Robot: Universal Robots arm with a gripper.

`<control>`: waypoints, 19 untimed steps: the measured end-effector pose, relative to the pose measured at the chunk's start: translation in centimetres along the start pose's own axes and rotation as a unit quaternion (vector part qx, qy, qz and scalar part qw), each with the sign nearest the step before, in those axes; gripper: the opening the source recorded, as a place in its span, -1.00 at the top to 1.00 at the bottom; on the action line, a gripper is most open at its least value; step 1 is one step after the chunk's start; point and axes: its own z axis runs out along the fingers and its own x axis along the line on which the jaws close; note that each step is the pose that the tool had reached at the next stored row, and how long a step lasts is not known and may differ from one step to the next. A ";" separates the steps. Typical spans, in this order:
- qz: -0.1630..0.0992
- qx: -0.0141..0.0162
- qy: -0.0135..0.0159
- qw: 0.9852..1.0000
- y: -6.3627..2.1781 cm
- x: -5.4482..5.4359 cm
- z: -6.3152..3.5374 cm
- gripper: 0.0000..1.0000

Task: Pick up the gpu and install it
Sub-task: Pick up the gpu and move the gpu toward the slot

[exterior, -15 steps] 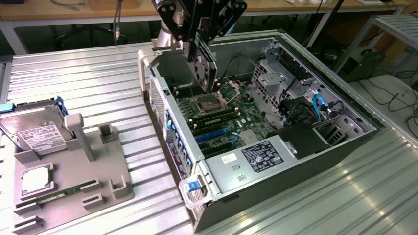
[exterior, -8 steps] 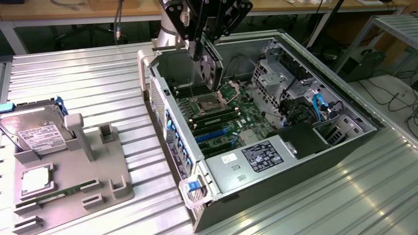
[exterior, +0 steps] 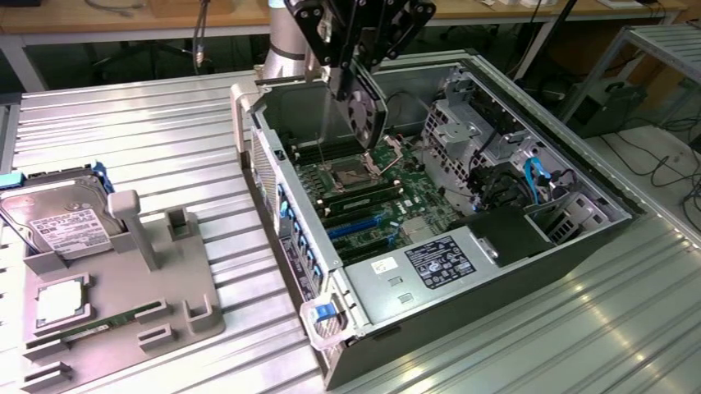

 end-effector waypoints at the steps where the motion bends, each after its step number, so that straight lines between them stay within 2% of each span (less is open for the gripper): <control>1: 0.000 0.000 0.000 1.000 0.00 -0.1 0.00 0.45; 19: 0.000 0.000 0.000 1.000 -0.01 -3.8 0.00 0.45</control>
